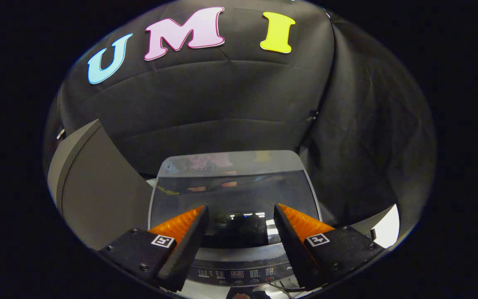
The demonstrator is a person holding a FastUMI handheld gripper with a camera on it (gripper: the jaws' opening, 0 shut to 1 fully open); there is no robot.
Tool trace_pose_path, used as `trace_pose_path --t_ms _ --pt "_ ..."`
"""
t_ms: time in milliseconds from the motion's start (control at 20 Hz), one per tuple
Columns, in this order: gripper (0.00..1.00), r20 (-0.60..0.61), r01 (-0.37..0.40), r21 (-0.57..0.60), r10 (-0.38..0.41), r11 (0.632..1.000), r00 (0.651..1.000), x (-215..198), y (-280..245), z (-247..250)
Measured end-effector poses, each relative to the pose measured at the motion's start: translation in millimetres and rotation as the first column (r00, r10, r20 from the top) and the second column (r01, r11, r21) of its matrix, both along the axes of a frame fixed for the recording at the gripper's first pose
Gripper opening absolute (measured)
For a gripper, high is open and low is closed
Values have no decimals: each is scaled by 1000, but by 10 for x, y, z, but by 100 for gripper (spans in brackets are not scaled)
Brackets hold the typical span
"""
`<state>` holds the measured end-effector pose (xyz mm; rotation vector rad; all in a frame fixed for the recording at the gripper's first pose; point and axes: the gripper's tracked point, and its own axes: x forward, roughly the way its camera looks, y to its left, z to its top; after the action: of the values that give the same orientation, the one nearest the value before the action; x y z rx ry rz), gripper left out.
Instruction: Put the clothes into the washing machine and then close the washing machine lid.
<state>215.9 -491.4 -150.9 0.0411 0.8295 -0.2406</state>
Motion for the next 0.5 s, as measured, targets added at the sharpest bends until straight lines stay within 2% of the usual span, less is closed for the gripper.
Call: trace_pose_path --t_ms 150,300,500 --pt "99 57 -16 -8 17 1000 998 -32 28 265" --pt "99 187 -43 -32 49 999 981 19 104 895" --pt "99 393 -79 -72 101 994 914 -25 329 1878"
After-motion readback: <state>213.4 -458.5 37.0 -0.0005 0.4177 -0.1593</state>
